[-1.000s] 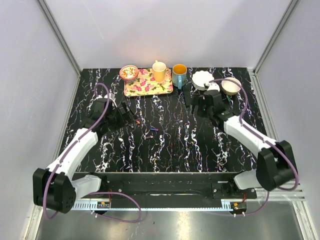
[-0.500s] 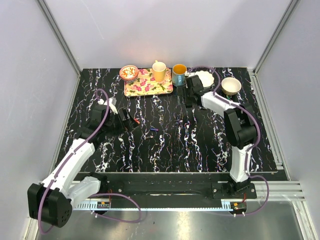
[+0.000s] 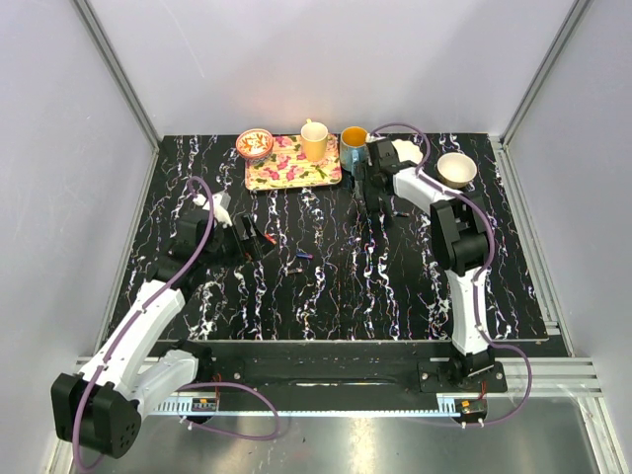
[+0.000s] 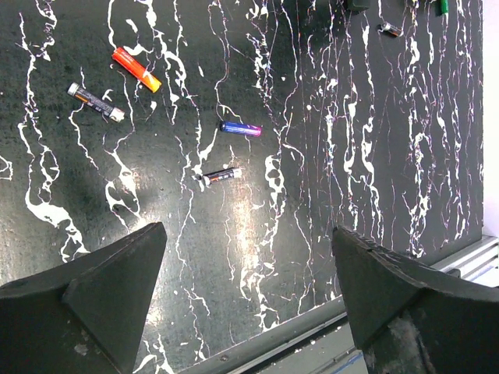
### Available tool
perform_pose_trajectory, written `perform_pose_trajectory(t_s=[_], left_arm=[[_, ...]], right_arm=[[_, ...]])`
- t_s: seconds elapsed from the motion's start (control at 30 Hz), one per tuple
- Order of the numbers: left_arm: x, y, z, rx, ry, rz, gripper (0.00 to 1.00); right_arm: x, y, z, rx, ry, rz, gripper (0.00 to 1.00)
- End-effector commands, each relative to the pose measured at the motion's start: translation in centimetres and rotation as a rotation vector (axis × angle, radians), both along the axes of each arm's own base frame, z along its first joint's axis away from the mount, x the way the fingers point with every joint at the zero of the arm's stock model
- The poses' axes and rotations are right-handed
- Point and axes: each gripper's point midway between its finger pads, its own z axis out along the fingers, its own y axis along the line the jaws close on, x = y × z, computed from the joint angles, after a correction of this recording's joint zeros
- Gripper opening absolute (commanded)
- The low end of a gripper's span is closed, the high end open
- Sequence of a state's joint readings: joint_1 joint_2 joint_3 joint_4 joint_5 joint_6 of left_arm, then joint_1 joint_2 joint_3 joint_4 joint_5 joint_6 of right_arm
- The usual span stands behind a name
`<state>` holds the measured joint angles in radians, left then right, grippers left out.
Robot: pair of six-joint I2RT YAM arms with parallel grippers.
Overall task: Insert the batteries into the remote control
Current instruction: Move the remote control to the center of the board.
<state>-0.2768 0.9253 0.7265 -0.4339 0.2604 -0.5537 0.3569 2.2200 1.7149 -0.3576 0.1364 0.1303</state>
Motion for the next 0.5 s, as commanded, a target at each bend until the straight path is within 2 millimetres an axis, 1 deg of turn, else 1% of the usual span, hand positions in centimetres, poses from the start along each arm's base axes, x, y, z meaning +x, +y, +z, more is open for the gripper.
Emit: perform_pose_trajectory(t_s=[0.0, 0.03, 0.1, 0.37, 0.47], left_arm=[[0.8, -0.8, 1.3, -0.024, -0.060, -0.036, 0.92], [0.8, -0.8, 1.3, -0.026, -0.062, -0.036, 0.92], [0.8, -0.8, 1.6, -0.031, -0.069, -0.032, 0.92], [0.7, -0.7, 1.3, -0.035, -0.067, -0.024, 0.92], [0.7, -0.8, 1.3, -0.037, -0.067, -0.024, 0.92]], right_arm=[[0.7, 0.5, 0.4, -0.005, 0.002, 0.029, 0.83], [0.6, 0.5, 0.4, -0.006, 0.002, 0.031, 0.79], [0.4, 0.5, -0.1, -0.010, 0.017, 0.037, 0.78], [-0.3, 0.1, -2.0, -0.036, 0.070, 0.044, 0.76], [-0.5, 0.2, -2.7, -0.035, 0.093, 0.035, 0.69]])
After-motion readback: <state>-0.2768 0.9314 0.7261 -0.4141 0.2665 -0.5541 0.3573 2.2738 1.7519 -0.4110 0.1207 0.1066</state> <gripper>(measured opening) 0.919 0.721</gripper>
